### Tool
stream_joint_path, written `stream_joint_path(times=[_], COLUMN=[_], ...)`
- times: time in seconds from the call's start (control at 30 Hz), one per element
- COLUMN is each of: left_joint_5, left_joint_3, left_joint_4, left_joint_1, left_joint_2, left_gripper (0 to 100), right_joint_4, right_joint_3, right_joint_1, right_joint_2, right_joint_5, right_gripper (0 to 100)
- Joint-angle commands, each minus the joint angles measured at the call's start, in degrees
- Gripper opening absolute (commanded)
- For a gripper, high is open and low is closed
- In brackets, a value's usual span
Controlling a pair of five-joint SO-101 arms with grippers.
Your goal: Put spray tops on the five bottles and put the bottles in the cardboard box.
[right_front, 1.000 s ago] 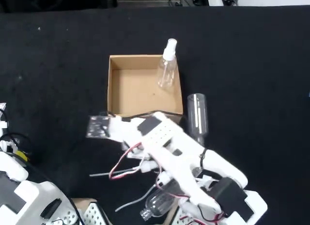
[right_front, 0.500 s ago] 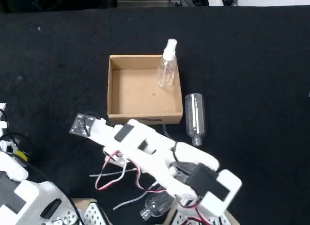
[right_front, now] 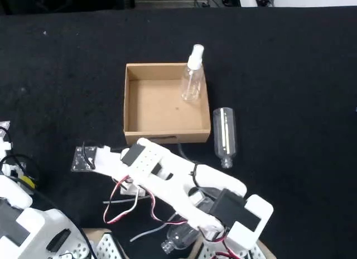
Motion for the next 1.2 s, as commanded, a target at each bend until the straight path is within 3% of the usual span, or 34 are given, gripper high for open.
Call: stream_joint_path(times=[0.0,0.2,0.4,0.93,1.03,1.17], left_joint_5=[-0.62,-0.62,-0.62,-0.62,-0.62,-0.62], left_joint_3=[-0.66,-0.66,-0.66,-0.66,-0.66,-0.66], left_joint_4=[-0.18,-0.18,-0.18,-0.18,-0.18,-0.09], left_joint_1=[0.4,0.48,0.57,0.22,0.4,0.57], left_joint_2=[-2.9,-2.99,-2.99,-2.99,-2.99,-3.08], left_gripper=[3,3,3,3,3,3], right_joint_4=[0.53,3.34,2.99,1.32,0.79,-1.49], right_joint_3=[-1.63,-2.07,-1.63,-1.19,0.4,0.75], right_joint_1=[1.67,1.67,1.93,1.93,1.93,1.93], right_joint_2=[0.13,0.13,0.13,0.13,0.13,0.13], right_joint_5=[3.96,6.24,10.46,16.26,17.32,15.65], right_gripper=[16.2,29.0,22.6,22.1,16.9,2.8])
